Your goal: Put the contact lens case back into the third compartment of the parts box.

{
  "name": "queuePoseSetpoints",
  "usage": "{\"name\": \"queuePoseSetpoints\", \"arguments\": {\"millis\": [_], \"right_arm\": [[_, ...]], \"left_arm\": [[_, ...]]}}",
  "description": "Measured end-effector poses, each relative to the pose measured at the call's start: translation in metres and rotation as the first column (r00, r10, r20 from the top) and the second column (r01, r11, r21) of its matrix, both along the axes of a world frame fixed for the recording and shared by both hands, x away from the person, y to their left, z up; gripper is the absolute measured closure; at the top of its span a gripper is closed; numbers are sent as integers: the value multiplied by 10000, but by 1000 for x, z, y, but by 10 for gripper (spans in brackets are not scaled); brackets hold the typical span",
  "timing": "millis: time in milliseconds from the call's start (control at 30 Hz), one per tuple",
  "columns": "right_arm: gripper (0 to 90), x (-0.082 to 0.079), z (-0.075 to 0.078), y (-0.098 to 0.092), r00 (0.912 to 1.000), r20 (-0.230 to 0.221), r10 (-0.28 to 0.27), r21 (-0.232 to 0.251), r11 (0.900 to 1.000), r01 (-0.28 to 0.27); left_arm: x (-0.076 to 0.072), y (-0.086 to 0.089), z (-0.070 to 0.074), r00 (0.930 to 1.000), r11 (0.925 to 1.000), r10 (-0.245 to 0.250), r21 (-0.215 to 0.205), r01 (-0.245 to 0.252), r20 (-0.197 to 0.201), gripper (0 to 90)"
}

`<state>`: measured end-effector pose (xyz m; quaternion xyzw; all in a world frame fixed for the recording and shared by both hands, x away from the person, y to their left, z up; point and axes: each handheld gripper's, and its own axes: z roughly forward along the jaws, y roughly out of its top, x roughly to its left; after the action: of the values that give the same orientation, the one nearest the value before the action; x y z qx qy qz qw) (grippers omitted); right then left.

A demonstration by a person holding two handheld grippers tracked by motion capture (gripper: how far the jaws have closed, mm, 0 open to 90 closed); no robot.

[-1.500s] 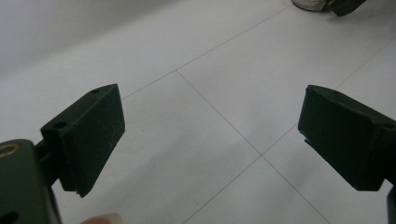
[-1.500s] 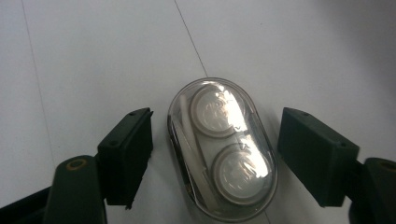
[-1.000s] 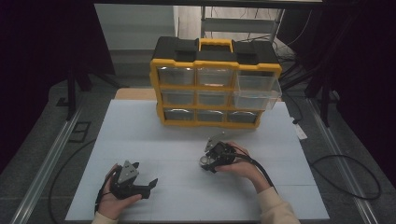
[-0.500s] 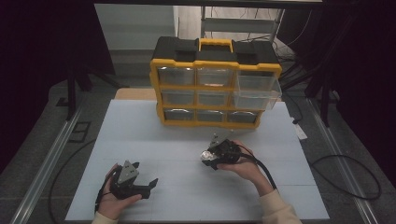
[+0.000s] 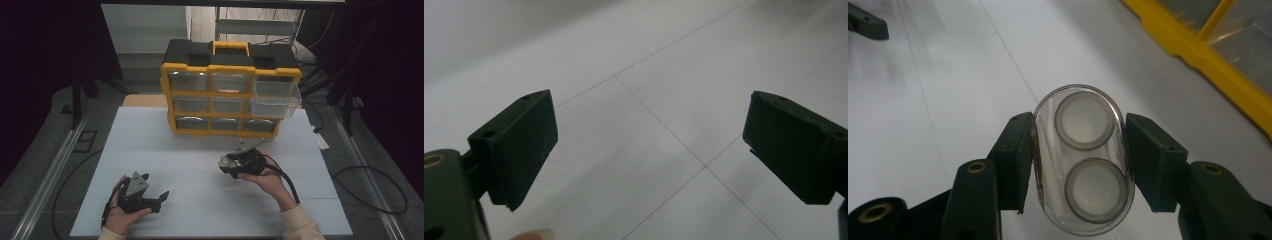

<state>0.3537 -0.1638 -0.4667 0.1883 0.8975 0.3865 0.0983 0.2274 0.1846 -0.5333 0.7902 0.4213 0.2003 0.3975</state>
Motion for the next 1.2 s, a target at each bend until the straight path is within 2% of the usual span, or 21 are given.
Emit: {"name": "queuePoseSetpoints", "arguments": {"millis": [200, 233, 300, 533, 600, 633, 733, 1000, 1200], "right_arm": [[473, -3, 6, -6, 9996, 196, -226, 436, 9988, 217], [474, -4, 8, -9, 9991, 222, -365, 659, 9972, 350], [474, -5, 9, -9, 9989, 246, -403, 679, 9969, 385], [476, -8, 15, -20, 9966, 351, -746, 1229, 9900, 697], [476, -9, 16, -22, 9944, 429, -964, 1389, 9863, 896], [477, -8, 17, -24, 9917, 363, -1232, 1695, 9788, 1154], [478, -9, 19, -26, 9902, 305, -1362, 1891, 9736, 1281], [478, -11, 23, -31, 9882, 444, -1465, 2061, 9693, 1345], [480, -14, 28, -34, 9848, 608, -1628, 2307, 9622, 1448]], "left_arm": [[0, -1, 0, 10000, 10000, -34, -25, 34, -7, 79], [1, -2, 0, 10000, 10000, -58, -25, 58, -9, 79], [1, -2, 0, 10000, 10000, -50, -31, 50, -21, 79], [1, -1, -1, 10000, 10000, -12, -48, 12, -37, 79], [1, -1, 0, 10000, 9997, -51, -258, 50, -64, 79], [1, -1, 0, 10000, 9998, 38, -214, -37, 17, 80], [1, -1, 0, 10000, 9998, 0, -199, 0, 0, 80], [1, -2, 0, 10000, 9999, -18, -161, 18, 13, 79], [1, -1, 0, 10000, 9997, -16, -242, 14, -65, 81]]}}
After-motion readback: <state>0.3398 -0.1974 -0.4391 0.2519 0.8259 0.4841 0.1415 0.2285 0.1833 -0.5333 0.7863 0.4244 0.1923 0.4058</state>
